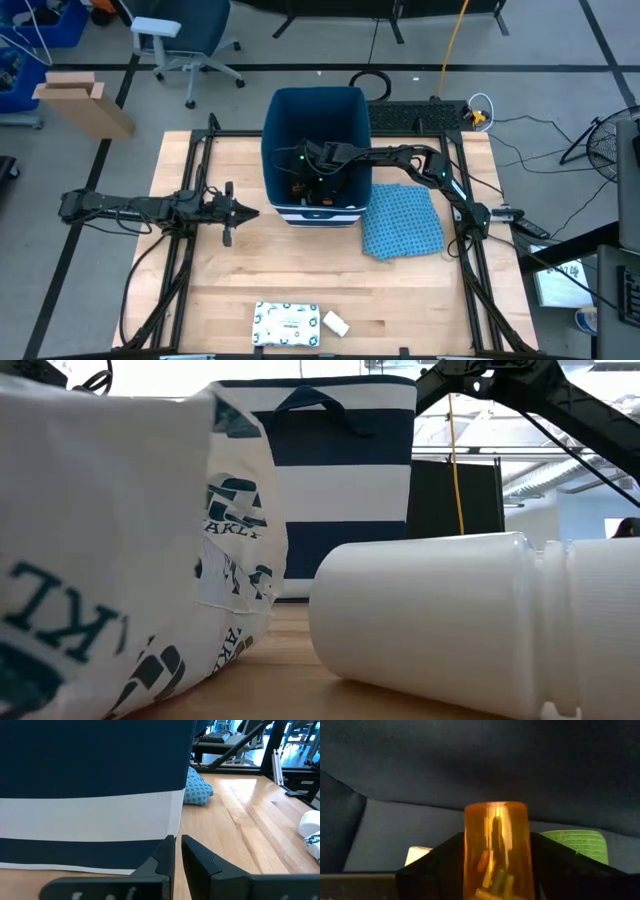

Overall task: Pick & place medical supplies in basket/bin
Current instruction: Put the yellow medicine bottle into the blue bin, then put the mailer bag into the blue bin

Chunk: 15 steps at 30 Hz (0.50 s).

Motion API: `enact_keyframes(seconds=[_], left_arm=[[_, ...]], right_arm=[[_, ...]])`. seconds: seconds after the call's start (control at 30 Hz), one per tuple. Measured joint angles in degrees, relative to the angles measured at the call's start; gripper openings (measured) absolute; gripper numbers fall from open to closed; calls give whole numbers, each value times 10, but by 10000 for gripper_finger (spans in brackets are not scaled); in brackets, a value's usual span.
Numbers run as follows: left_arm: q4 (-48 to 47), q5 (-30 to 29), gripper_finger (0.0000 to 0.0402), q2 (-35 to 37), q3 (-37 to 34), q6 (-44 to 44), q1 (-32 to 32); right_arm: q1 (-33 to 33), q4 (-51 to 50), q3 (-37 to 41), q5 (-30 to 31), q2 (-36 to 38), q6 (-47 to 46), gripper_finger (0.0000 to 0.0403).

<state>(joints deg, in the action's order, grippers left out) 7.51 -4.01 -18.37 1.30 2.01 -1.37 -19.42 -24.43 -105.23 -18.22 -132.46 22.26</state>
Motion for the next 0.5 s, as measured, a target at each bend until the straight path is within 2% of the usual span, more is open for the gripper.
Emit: enact_keyframes(seconds=[0.2,0.5], left_arm=[[0,0,37,0,0,2,0],[0,12,37,0,0,3,0]], right_arm=[[0,5,1,1,5,-5,254],[0,4,1,5,86,-8,282]])
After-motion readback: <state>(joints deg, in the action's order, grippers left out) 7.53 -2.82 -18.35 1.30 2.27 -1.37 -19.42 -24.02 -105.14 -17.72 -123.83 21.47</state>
